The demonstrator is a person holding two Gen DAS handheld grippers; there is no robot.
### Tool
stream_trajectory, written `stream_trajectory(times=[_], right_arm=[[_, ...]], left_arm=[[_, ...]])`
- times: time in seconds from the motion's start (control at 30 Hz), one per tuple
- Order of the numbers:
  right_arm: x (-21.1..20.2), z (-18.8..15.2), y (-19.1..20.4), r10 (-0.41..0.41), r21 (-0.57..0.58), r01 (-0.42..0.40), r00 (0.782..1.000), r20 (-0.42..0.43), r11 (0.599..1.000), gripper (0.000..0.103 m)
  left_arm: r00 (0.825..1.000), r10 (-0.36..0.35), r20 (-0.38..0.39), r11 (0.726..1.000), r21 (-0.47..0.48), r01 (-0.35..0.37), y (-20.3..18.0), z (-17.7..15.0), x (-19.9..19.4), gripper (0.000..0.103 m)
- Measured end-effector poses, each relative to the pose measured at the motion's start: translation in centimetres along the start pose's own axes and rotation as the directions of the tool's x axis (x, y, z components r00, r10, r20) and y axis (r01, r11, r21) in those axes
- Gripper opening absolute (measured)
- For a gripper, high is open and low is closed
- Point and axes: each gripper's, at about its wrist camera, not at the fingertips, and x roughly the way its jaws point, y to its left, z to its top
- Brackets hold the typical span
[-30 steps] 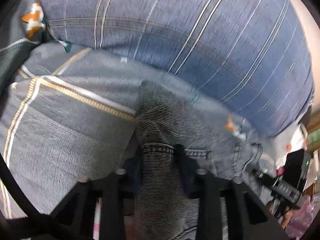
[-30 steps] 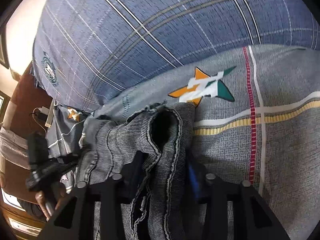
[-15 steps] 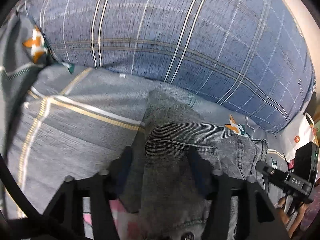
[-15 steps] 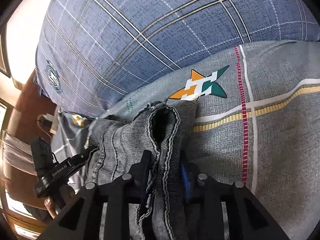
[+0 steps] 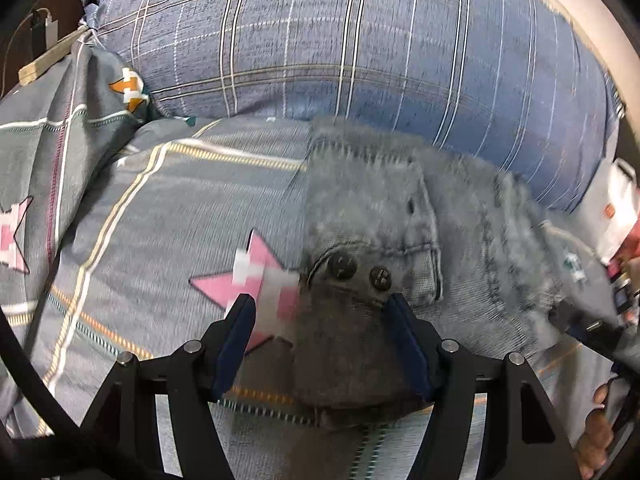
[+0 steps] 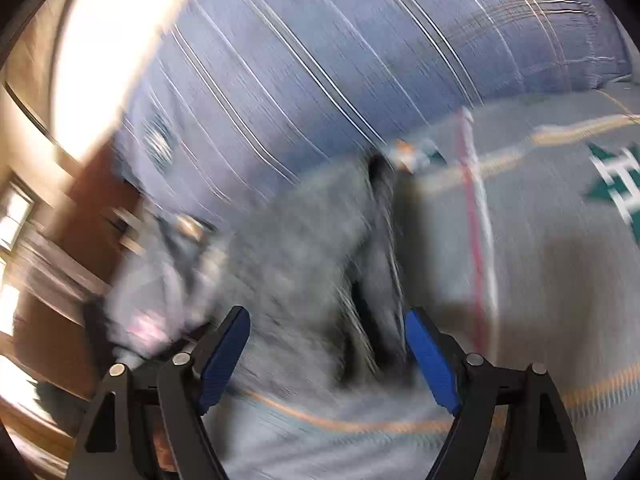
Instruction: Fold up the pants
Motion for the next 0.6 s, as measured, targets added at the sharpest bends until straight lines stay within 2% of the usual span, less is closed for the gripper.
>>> stream_trajectory(times=[0.07, 0.13, 0.2, 0.3, 0.37, 0.5, 0.57, 0.6], right_arm=[[1.4, -1.5, -0.3, -0.179, -0.033, 0.178, 0.984, -0.025, 0.984, 0.079], [0.3, -1.5, 0.4, -0.176, -0.051, 0.176, 0.984, 0.004, 0.983, 0.078], [-2.1, -1.8, 1.1, -0.115, -0.055, 0.119, 0.99, 0.081, 0.991, 0.078], [-5.2, -3.7, 1.1, -0.072, -0.046, 0.081, 0.983, 0.168, 0.996, 0.078], [-5.8, -5.2, 0.7, -0.059, -0.014, 0.062, 0.982, 0.179, 0.998, 0.078], [-6.0, -7.2, -0.2, -0.015, 0.07, 0.005, 0.99, 0.14, 0.998, 0.078], [-6.2, -8.2, 0.3, -0.036, 0.061, 0.027, 0.989, 0.141, 0.998, 0.079], [-6.4, -8.6, 0.9, -0.056, 0.056, 0.049, 0.989, 0.139, 0.997, 0.079]], left_arm=[[1.0, 0.017, 0.011, 1.0, 0.007, -0.017, 0.0, -0.2, 0.0, 0.07], [0.999, 0.02, 0.036, 1.0, 0.001, -0.02, 0.1, -0.4, -1.3, 0.07], [0.998, 0.0, 0.067, 1.0, -0.008, 0.001, 0.4, -1.3, -2.7, 0.07], [0.995, 0.009, 0.102, 1.0, -0.01, -0.008, 0.3, -3.4, -4.3, 0.07], [0.991, 0.032, 0.131, 0.999, 0.02, -0.035, -0.4, -4.6, -5.2, 0.07], [0.986, 0.094, 0.135, 0.989, 0.104, -0.109, -2.6, -6.4, -6.7, 0.072], [0.984, 0.117, 0.136, 0.985, 0.112, -0.132, -3.2, -7.2, -7.7, 0.072], [0.981, 0.121, 0.151, 0.984, 0.11, -0.138, -3.5, -7.6, -8.5, 0.076]])
